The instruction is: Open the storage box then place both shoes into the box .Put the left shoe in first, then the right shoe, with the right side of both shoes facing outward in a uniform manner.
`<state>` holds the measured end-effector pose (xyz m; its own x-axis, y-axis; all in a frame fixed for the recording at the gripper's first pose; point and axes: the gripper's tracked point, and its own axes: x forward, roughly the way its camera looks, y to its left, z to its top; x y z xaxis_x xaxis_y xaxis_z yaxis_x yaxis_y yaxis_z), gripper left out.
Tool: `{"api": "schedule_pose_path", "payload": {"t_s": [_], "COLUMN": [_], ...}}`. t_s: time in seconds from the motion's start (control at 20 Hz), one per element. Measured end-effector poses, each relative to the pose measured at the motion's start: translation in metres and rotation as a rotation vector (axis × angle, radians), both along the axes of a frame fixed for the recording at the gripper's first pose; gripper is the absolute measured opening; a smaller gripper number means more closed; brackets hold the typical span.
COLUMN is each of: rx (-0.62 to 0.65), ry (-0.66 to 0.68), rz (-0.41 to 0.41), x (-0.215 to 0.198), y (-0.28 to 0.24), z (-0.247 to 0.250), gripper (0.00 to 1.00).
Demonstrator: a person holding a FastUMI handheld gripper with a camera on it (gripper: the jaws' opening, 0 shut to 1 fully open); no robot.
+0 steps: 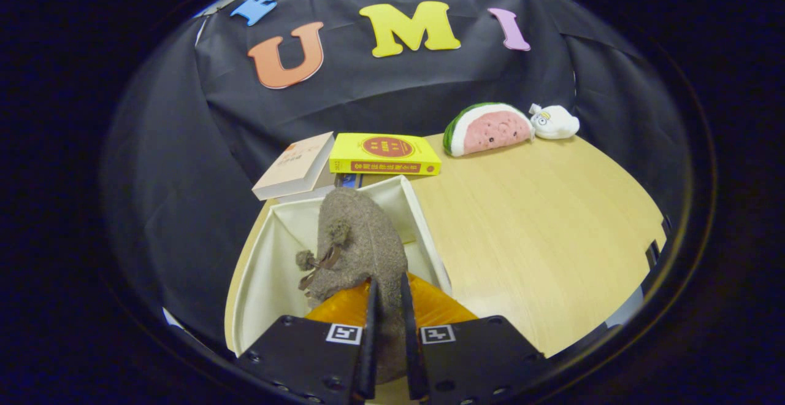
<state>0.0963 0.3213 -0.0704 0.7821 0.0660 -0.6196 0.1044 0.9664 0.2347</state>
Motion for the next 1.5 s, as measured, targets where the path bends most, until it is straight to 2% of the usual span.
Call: {"api": "schedule_pose_path", "payload": {"t_s": [0.05, 0.2, 0.25, 0.3, 0.4, 0.55, 0.6, 0.7, 1.0, 1.15, 1.35, 1.5], "rx": [-0.017, -0.071, -0.109, -0.165, -0.188, -0.244, -0.249, -0.239, -0.250, -0.188, -0.220, -0.199], "ry": [0.005, 0.016, 0.035, 0.068, 0.053, -0.014, -0.035, -0.086, -0.357, -0.443, -0.624, -0.701], "rz": [0.004, 0.027, 0.072, 0.135, 0.199, 0.219, 0.226, 0.230, 0.213, 0.223, 0.156, 0.125], "x": [-0.002, -0.005, -0.009, -0.012, -0.016, -0.015, -0.017, -0.021, -0.037, -0.062, -0.094, -0.121], "y": [-0.001, 0.002, 0.007, 0.010, 0.016, 0.013, 0.012, 0.007, -0.058, -0.095, -0.183, -0.231], "z": [0.000, 0.000, -0.002, -0.007, 0.002, 0.021, 0.028, 0.041, 0.110, 0.132, 0.173, 0.180], "gripper": [0.28, 0.34, 0.35, 0.41, 0.60, 0.89, 0.92, 0.96, 0.96, 0.96, 0.96, 0.96]}}
